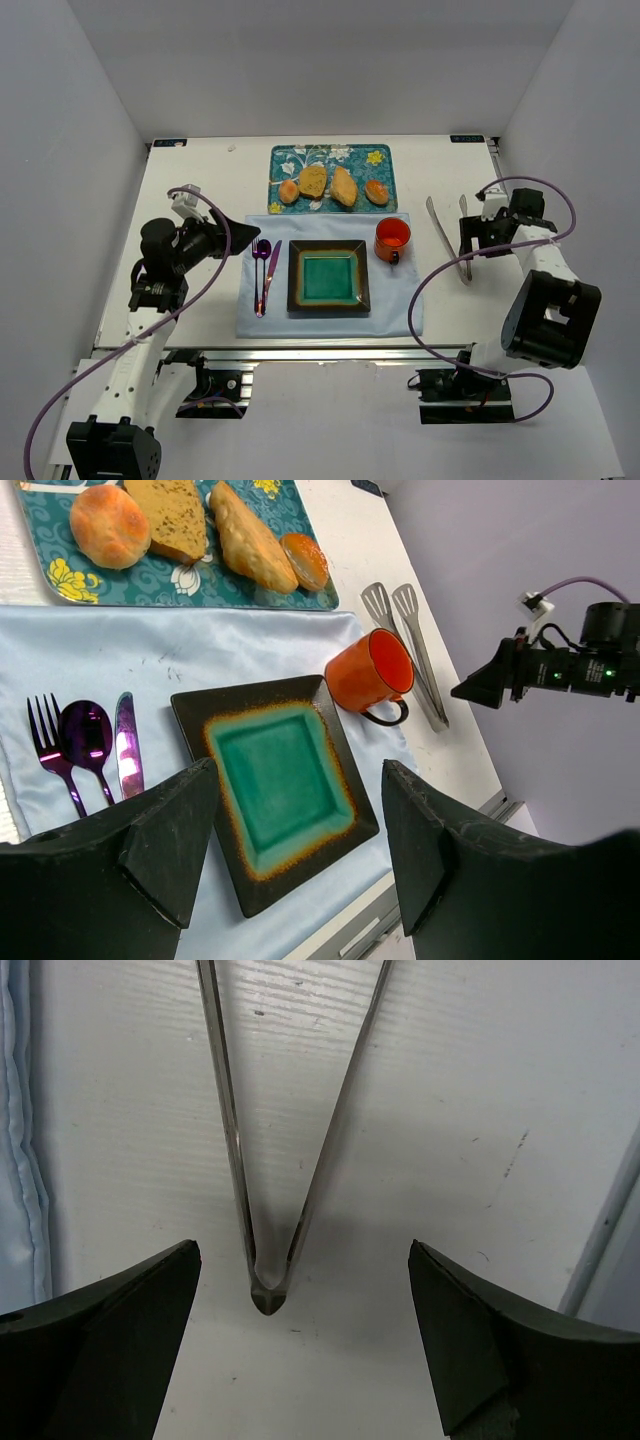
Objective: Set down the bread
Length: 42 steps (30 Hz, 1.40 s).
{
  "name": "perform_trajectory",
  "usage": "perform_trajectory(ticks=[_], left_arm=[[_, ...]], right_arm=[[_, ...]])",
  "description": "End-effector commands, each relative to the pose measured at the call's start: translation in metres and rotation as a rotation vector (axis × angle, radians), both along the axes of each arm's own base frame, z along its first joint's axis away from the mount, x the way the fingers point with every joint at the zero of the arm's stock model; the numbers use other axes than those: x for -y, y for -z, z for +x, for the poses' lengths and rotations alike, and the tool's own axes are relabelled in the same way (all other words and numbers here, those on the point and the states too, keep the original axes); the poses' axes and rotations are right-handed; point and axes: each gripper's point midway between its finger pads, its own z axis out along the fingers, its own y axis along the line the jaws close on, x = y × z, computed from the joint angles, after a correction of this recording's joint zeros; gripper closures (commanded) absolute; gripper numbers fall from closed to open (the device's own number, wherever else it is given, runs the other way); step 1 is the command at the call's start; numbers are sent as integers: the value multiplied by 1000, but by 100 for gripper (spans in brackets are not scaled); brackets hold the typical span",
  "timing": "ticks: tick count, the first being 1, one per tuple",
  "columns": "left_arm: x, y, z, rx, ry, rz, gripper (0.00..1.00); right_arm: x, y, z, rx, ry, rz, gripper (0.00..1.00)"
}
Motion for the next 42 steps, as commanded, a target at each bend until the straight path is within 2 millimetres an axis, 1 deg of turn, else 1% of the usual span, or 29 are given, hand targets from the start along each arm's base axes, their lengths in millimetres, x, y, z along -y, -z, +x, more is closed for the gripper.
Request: perform_trajectory(ticks=[1,5,9,12,14,15,17,18,19,22,23,25,26,28,29,30,31,32,34,35,36,37,38,39,40,41,42], left_arm=[[0,-6,-3,27,7,-2,24],[1,-6,-4,18,16,2,25],[0,-7,-4,11,10,8,25],[-1,-7,-4,3,5,11,25],[-1,-6,-4,-2,4,13,25],[-1,-6,-3,-3,1,13,25],[-1,-5,-2,-6,-3,10,25],[-2,-6,-1,-8,-5,9,25],[-2,-6,-1,-8,-8,10,25],[-3,-9,1,-7,-14,11,25],[-4,-9,1,-7,-19,14,25],[-4,-10,2,-6,-22,16,25],[-5,-10,2,-6,-26,17,25],[-5,-9,3,-8,-29,15,25],[-4,-8,3,-10,-27,13,25],[-4,-8,3,-10,-28,12,25],[-4,-9,4,-6,-26,10,25],[-4,-8,5,-9,-24,10,25],[-3,-9,6,-8,-20,13,25],[-3,-11,8,-8,-18,12,25],[-2,-11,9,-5,-13,16,25],[-2,-12,10,-1,-12,18,25],[-2,-12,12,-6,-9,19,25],[-1,-12,12,-6,-2,20,25],[-1,-14,14,1,-1,19,25],[0,-13,15,-1,2,18,25],[0,-11,17,-8,5,16,25]], right_arm=[[-3,9,11,17,-21,17,11],[-2,38,15,-21,-9,-22,11],[-9,51,22,-29,-36,-24,11],[-20,58,30,-39,-61,-27,11],[-27,58,38,-24,-76,-37,11],[-28,61,43,-21,-72,-40,11],[-29,61,53,-12,-58,-58,11],[-28,67,56,-26,-37,-50,11],[-27,62,65,-12,-27,-53,12],[-26,69,68,-35,-23,-48,20],[-27,67,70,-31,-27,-45,24],[-30,69,68,-40,-41,-33,33],[-31,69,67,-44,-45,-27,40],[-33,69,65,-49,-54,-15,52],[-34,69,65,-50,-57,-11,64],[-34,67,66,-48,-59,-9,71],[-36,65,67,-43,-65,-2,77],[-36,59,68,-33,-67,1,86],[-39,42,78,9,-80,16,94],[-41,30,83,36,-84,24,95],[-41,14,93,71,-87,27,94],[-48,2,99,99,-106,49,93],[-52,-10,105,124,-113,61,86],[-58,-17,107,122,-129,71,83],[-63,-39,122,169,-149,81,80],[-68,-42,126,168,-160,92,74],[-73,-48,131,172,-169,103,72]])
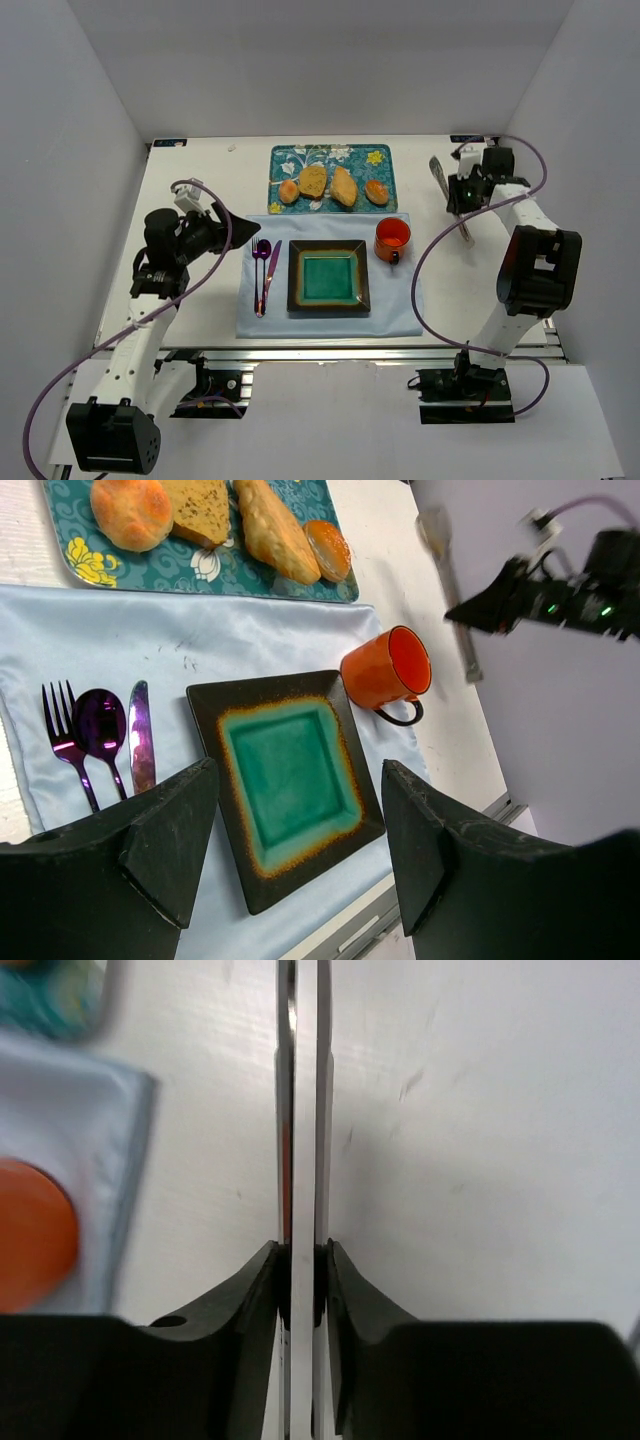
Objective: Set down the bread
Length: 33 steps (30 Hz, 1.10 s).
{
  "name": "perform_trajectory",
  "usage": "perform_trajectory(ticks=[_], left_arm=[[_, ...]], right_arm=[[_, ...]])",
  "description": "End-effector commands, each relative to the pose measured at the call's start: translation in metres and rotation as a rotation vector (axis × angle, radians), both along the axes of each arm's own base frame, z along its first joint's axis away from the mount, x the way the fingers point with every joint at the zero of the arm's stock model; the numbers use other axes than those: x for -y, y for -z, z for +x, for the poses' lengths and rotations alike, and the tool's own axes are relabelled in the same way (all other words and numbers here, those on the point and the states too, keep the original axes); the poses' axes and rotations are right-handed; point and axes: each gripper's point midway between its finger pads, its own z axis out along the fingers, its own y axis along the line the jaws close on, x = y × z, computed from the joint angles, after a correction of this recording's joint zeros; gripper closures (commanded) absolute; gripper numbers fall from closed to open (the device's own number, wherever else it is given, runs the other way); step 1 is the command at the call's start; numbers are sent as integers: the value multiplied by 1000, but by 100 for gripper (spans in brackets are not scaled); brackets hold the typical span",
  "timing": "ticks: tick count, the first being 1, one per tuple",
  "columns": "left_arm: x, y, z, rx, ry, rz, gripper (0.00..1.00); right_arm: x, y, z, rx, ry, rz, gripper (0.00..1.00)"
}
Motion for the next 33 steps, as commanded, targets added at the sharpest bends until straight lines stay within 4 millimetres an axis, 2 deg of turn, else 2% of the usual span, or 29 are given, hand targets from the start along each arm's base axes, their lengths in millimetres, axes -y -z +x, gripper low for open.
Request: perform_trajectory(ticks=[1,5,6,7,9,20,26,29,33], left_arm=[[3,-22,6,71,23,0,25],[3,-22,9,72,27,-4,25],[3,-23,10,72,26,-2,25],[3,-24,9,73,23,0,25],[1,-24,9,74,15,6,25],[-2,-20,5,63,-7,13,25],[-1,-23,7,66,-2,11,25],[-2,-24,7,67,-7,18,25],[-3,-23,7,66,-8,21,25]], right_arm=[[-34,-69,35,135,-87,74,70],[-60,-75,50,130,-142,98,58],[-63,-75,52,129,-150,99,56],[-79,-74,51,125,-188,100,55],[-87,-75,55,128,-209,100,52],[-103,-77,66,135,-274,88,45],[-114,-78,63,121,-298,105,45],[-117,-85,64,139,-284,119,46],[-125,-86,54,116,-316,137,46]])
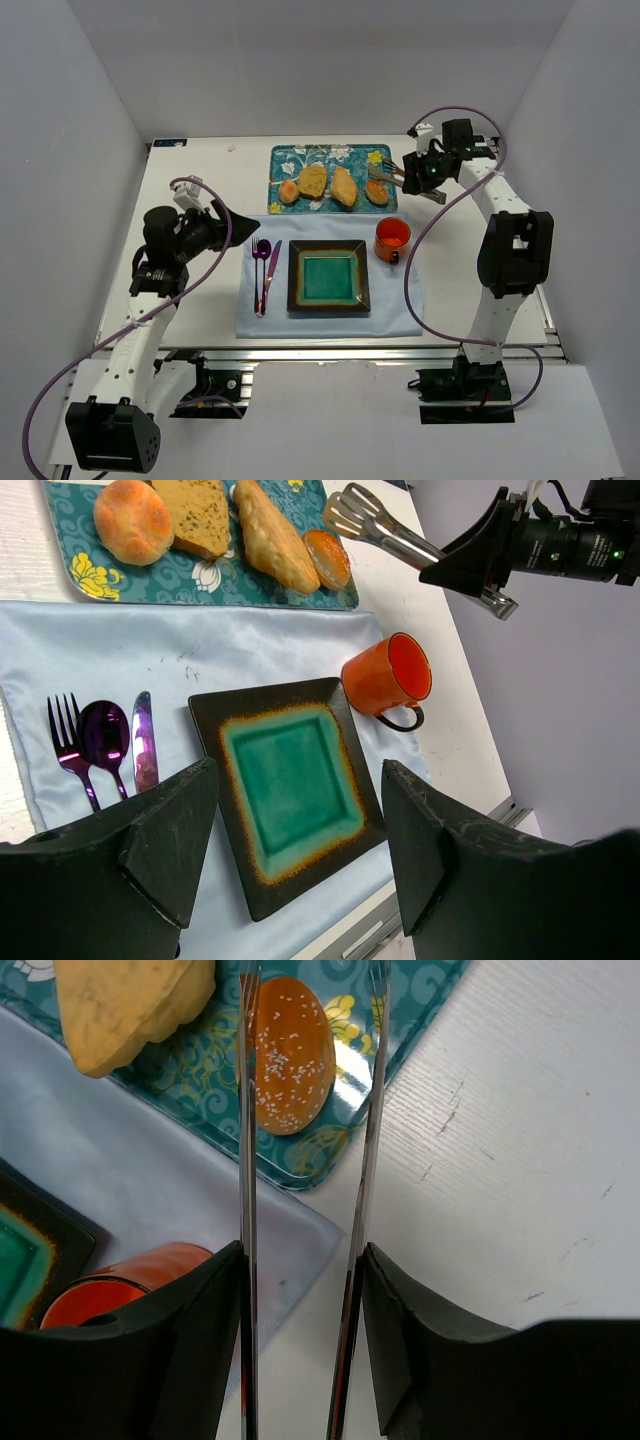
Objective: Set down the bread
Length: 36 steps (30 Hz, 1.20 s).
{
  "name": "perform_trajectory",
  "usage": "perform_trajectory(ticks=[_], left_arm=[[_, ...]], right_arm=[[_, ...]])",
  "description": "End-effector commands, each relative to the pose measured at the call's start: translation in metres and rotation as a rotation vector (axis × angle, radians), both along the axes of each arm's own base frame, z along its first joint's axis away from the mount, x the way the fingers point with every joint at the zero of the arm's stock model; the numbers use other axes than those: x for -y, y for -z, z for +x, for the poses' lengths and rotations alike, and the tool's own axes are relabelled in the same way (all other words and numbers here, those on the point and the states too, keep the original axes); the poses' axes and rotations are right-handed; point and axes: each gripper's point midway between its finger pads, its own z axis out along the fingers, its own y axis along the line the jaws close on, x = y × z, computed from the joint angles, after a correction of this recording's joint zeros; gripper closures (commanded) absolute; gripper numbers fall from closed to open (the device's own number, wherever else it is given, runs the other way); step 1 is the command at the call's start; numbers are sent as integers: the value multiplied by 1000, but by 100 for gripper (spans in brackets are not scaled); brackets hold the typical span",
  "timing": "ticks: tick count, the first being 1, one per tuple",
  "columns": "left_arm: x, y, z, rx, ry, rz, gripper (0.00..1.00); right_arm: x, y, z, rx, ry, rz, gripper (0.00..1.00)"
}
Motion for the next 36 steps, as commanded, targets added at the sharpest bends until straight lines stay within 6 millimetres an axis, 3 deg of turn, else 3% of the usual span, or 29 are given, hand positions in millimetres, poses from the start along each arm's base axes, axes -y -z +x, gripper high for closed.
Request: perform_trajectory(ticks=[1,8,19,27,31,36], left_arm=[[-2,-16,1,47,-5,11,25],[-2,-16,1,50,-6,4,25],[-3,-16,-2,53,-14,10,25],[-3,-17,-3,57,-15,5,25],[-2,-20,-2,61,-12,4,25],[-2,-22,-1,67,-10,5,25]], right_arm=[[-12,-23,-3,29,-44,30,46],[-13,8,-28,-83,-58,-12,47],[-7,26,-26,-102,-32,-76,45],[-1,29,-23,-90,-17,-108,45],[-6,28,-28,-108,-42,-88,59],[-14,9,-28,-75,-72,-46,80]])
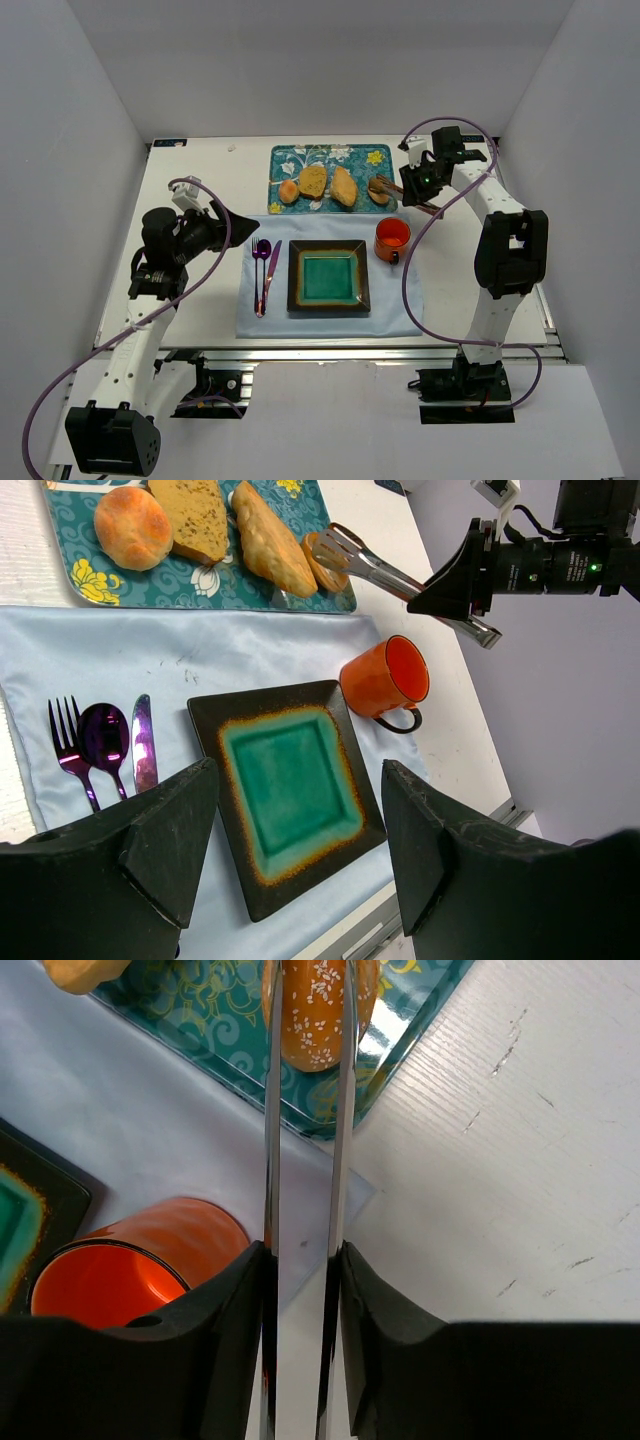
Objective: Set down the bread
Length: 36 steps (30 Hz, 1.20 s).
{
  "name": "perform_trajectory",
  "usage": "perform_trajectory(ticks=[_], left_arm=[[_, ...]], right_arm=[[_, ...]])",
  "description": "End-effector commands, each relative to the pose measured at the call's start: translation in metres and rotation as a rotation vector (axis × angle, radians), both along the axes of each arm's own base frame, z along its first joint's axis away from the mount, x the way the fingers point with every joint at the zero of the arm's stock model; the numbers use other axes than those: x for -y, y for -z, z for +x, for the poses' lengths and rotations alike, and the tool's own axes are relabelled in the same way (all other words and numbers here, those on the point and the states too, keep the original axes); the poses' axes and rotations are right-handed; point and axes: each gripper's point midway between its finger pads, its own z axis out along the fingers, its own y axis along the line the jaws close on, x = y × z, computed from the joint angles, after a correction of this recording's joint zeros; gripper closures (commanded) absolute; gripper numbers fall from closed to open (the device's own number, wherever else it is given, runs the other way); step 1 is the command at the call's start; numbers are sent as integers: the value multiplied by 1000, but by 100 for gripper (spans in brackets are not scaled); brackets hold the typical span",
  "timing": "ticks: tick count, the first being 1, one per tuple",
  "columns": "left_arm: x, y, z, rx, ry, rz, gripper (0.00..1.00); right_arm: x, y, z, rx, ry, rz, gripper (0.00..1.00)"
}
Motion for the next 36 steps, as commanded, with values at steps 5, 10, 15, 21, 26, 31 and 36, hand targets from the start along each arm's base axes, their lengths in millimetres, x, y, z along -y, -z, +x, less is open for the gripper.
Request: perform_trajectory(ticks=[5,10,15,21,26,31,36], left_arm=[[-1,-19,1,54,-3,1,25],[-1,-20,1,57,-1,0,25],[-1,-19,0,59,-4,-3,25],[-2,-18,-2,60,-10,-8,25],[-2,-17,-4,59,-13,-3,25],[-3,-15,-7,58,-21,-2,25],[-5,-15,-10,62,-30,-3,25]], right_arm=[[-17,-44,3,84,-60,87,84],[-29,-86,-5,170,-105,134,87],[-56,-113,-44,258,-246,143,88],[-105,-84,-128,242,-476,92,89],[-122,-45,-169,171,-559,36,89],[-123,-29,-171,164,-599,-32,88],[-127,-25,-176,165,-646,-47,58]])
